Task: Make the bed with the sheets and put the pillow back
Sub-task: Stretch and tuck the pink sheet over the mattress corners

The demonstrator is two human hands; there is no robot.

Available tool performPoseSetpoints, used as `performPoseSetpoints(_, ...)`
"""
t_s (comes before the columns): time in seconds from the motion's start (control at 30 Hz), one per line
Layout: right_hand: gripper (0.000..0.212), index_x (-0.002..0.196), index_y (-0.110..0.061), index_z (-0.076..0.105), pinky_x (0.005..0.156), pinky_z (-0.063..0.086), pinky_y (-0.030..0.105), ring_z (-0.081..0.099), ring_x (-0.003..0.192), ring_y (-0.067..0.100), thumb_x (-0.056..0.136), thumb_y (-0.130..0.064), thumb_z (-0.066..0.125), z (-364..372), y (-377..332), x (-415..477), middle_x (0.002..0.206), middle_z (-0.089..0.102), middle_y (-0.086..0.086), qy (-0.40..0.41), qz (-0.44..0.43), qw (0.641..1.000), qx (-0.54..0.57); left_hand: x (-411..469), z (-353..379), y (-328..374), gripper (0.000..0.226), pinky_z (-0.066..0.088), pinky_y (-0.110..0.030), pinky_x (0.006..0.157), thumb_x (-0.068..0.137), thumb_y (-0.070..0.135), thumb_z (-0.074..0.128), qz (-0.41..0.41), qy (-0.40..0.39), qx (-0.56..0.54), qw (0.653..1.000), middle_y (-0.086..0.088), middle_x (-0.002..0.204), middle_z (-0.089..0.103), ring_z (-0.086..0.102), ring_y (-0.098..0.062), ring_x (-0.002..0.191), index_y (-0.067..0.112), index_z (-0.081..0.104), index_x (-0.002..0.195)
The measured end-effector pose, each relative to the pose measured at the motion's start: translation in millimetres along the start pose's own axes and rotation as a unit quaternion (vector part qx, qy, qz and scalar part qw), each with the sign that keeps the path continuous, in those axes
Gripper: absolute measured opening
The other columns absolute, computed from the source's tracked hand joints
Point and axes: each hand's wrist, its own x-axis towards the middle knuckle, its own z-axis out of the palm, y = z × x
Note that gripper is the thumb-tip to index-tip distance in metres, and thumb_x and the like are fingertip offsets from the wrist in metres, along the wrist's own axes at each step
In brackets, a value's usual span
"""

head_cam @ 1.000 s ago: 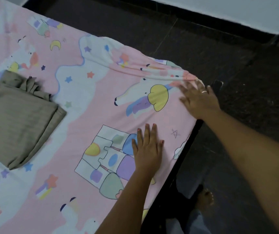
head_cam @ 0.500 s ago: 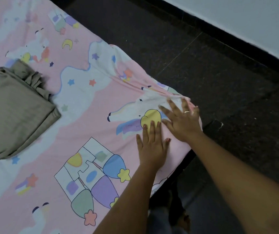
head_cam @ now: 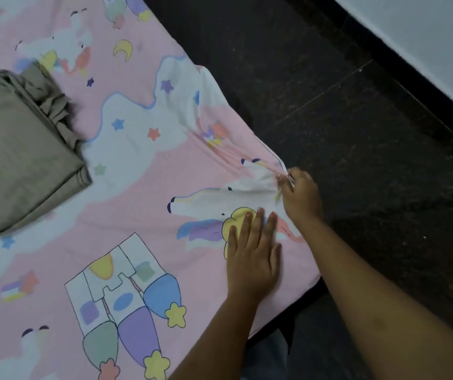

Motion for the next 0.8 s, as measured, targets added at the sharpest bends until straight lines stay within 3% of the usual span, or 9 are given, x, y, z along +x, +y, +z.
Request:
performPoseSetpoints(0.13,0.017,0.094,-0.017,0.055,0.071,0.044,0.030,0.058,0.088,0.019,0.100,-0.024,0.041,-6.3,12.0,10.0,0.095,0.060,0.005,0.039,0.056,0.994,0.086,19.9,1.2,14.7,0.055,0.021,-0.048,0.114,0.097,0.038,0.024,-0.027,0.006,0.005,1.000,0.002,0.157,0.022,0.017,-0.019,0.145,0.025,0.024,0.150)
performPoseSetpoints(0.27,0.021,0.101,-0.010,0.059,0.069,0.034,0.027,0.056,0.087,0.025,0.100,-0.021,0.041,-41.9,37.1,40.2,0.100,0.063,0.015,0.104,0.084,0.990,0.040,44.2,0.3,32.8,0.056,0.026,-0.048,0.110,0.095,0.040,0.030,-0.036,0.018,0.020,0.999,0.001,0.153,0.031,0.026,-0.021,0.143,0.021,0.033,0.147)
performPoseSetpoints(0.37,0.024,0.107,-0.013,0.059,0.069,0.035,0.027,0.050,0.084,0.018,0.101,-0.026,0.039,-54.3,47.9,64.2,0.099,0.061,0.009,0.079,0.069,0.994,-0.039,63.7,-0.6,45.8,0.055,0.026,-0.051,0.110,0.095,0.042,0.030,-0.016,0.002,0.041,0.999,0.000,0.152,0.035,0.029,-0.022,0.142,0.021,0.036,0.145)
performPoseSetpoints(0.47,0.024,0.103,-0.018,0.057,0.070,0.044,0.034,0.059,0.090,0.024,0.101,-0.031,0.036,-43.1,48.9,78.1,0.099,0.062,0.009,0.050,0.058,0.994,-0.074,84.1,-4.1,59.6,0.054,0.018,-0.052,0.112,0.094,0.043,0.028,-0.038,-0.018,0.049,0.998,0.001,0.151,0.036,0.025,-0.022,0.143,0.023,0.039,0.143)
performPoseSetpoints(0.53,0.025,0.102,-0.019,0.056,0.070,0.042,0.033,0.059,0.092,0.027,0.101,-0.033,0.036,-40.9,53.5,85.2,0.100,0.062,0.009,0.030,0.057,0.995,-0.077,96.3,-6.6,66.7,0.055,0.009,-0.051,0.114,0.095,0.044,0.025,-0.043,-0.038,0.063,0.996,0.002,0.153,0.033,0.016,-0.021,0.146,0.024,0.036,0.145)
performPoseSetpoints(0.6,0.026,0.102,-0.017,0.057,0.069,0.038,0.031,0.057,0.090,0.024,0.101,-0.032,0.036,-46.1,58.3,91.1,0.099,0.061,0.008,0.008,0.042,0.998,-0.051,108.0,-7.7,71.1,0.054,-0.004,-0.048,0.115,0.097,0.044,0.027,-0.046,-0.067,0.064,0.995,0.003,0.156,0.023,0.002,-0.020,0.147,0.025,0.027,0.148)
performPoseSetpoints(0.7,0.023,0.099,-0.018,0.056,0.070,0.035,0.027,0.051,0.084,0.015,0.101,-0.032,0.037,-58.6,62.0,91.6,0.092,0.055,0.000,-0.010,0.033,0.999,-0.008,117.4,-10.6,77.6,0.054,-0.008,-0.048,0.115,0.097,0.041,0.035,-0.058,-0.076,0.078,0.992,0.003,0.157,0.022,-0.002,-0.019,0.147,0.025,0.028,0.148)
performPoseSetpoints(0.8,0.024,0.115,-0.020,0.053,0.076,0.037,0.028,0.050,0.093,0.014,0.102,-0.031,0.036,-66.2,73.8,82.2,0.105,0.054,-0.001,-0.015,0.137,0.980,0.145,120.1,-13.9,81.6,0.051,-0.010,-0.048,0.115,0.097,0.039,0.034,-0.066,-0.101,0.104,0.987,0.006,0.157,0.021,-0.005,-0.018,0.147,0.026,0.031,0.146)
